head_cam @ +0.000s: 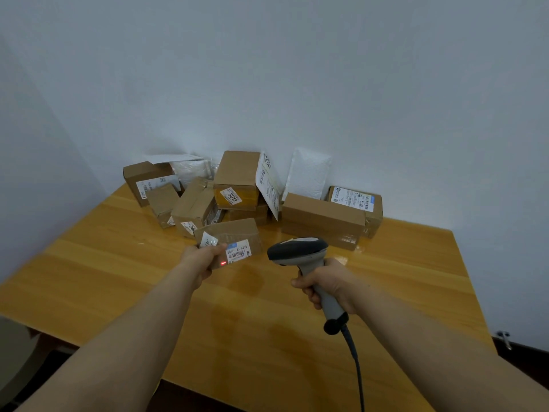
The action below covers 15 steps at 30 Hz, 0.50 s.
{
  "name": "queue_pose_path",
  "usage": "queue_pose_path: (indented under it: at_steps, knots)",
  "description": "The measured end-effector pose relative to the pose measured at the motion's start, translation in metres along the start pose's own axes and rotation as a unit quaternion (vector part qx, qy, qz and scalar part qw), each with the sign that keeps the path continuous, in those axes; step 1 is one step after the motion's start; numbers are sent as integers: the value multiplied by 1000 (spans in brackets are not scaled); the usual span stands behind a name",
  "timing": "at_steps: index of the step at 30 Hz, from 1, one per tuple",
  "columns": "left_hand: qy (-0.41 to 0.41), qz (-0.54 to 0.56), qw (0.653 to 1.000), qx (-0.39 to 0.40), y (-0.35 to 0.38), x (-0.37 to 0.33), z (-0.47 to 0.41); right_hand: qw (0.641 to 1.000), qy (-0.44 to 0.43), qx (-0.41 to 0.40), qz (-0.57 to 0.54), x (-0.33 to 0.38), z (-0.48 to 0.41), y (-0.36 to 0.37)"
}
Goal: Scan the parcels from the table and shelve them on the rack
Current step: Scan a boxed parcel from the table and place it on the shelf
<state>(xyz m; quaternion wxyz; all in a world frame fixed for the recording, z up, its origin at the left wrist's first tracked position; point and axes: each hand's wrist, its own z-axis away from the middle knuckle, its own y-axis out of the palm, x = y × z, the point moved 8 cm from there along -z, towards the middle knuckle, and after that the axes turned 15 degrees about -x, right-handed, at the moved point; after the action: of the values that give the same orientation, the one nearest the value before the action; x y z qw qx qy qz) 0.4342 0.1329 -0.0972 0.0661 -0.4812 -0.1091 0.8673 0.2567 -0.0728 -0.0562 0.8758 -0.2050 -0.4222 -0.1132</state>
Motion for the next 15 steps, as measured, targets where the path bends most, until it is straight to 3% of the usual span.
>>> queue_pose_path:
  at_steps: [15]
  knots:
    - [-4,3,1000,-5,-9,5,-14,1000,7,2,4,5,-1,13]
